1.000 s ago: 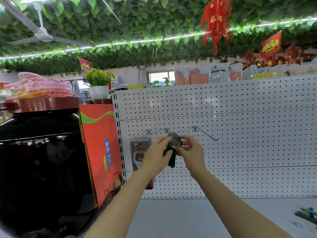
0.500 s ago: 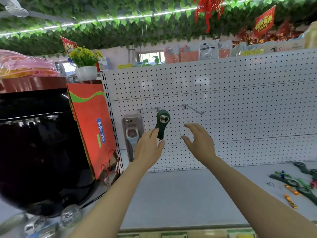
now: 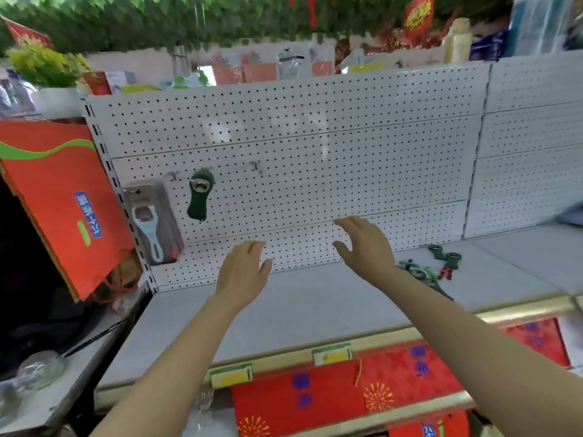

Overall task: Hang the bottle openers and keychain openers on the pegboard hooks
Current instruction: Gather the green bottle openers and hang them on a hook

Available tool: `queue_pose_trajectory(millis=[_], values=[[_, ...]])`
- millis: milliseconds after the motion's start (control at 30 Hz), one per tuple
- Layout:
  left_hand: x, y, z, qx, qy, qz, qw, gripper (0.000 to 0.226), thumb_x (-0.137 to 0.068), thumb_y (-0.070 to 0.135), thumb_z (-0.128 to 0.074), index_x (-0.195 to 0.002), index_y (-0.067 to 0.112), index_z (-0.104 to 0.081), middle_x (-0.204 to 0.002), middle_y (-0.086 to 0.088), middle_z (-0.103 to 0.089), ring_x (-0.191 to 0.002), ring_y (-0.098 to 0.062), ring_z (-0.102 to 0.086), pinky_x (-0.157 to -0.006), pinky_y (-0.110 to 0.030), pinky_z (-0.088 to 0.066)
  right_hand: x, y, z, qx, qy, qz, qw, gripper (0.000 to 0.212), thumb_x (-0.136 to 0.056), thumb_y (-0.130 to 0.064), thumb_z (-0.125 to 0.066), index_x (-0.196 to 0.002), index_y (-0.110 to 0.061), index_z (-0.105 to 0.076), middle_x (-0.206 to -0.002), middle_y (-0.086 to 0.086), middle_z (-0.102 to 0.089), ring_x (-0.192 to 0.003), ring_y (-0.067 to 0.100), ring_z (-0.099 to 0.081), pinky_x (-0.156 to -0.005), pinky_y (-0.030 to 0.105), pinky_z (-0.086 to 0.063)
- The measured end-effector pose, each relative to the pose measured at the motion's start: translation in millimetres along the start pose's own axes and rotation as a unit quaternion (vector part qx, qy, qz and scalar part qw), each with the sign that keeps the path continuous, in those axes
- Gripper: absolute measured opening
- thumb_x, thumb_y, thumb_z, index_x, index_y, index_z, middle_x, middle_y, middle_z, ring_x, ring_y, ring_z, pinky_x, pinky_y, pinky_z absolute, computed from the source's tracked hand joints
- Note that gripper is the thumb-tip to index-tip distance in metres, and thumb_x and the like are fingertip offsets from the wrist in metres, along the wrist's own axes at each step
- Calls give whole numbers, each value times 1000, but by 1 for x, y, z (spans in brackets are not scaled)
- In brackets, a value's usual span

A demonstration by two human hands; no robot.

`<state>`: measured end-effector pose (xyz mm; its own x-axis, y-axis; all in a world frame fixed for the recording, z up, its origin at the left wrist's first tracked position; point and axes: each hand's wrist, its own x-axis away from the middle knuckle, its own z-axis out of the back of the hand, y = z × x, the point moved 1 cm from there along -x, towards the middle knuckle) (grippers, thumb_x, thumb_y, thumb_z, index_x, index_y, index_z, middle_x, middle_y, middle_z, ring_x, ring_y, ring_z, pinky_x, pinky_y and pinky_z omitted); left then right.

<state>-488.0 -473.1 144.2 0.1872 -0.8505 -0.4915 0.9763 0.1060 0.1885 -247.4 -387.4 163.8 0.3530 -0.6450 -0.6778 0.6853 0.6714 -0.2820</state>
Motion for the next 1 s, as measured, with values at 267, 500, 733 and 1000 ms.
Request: queue_pose_trajectory(millis=[267, 500, 733, 1000], values=[[3, 132, -90, 55, -87, -57, 993, 47, -103, 35, -43, -146, 16, -44, -148, 2, -45, -132, -19, -43, -105, -32, -37, 70, 120, 45, 43, -33, -53, 997, 41, -81, -12, -75, -119, -5, -66, -108, 13, -69, -96, 35, -65, -76, 38, -52], [-29, 203, -159, 66, -161, -92, 980, 47, -103, 36, -41, -147, 18, -42, -151, 1, -42, -132, -22, -42, -105, -33, -37, 92, 210, 50, 74, -54, -130, 987, 43, -87, -20, -69, -128, -10, -61, -123, 8, -64, -108, 30, -60, -85, 37, -48], [-85, 259, -234, 65, -215, -113, 968, 46, -102, 36, -42, -144, 17, -44, -146, -3, -46, -126, -25, -46, -102, -37, -41, 85, 301, 32, 118, -90, -171, 974, 44, -89, -21, -64, -131, -12, -58, -124, 7, -63, -110, 28, -59, -87, 36, -48], [-130, 309, -301, 51, -275, -72, 957, 26, -99, 36, -48, -98, 12, -59, -109, -6, -62, -93, -24, -59, -73, -35, -47, 65, 392, 4, 134, -137, -235, 953, 45, -92, -22, -60, -136, -15, -53, -134, 4, -58, -117, 26, -55, -94, 37, -46]])
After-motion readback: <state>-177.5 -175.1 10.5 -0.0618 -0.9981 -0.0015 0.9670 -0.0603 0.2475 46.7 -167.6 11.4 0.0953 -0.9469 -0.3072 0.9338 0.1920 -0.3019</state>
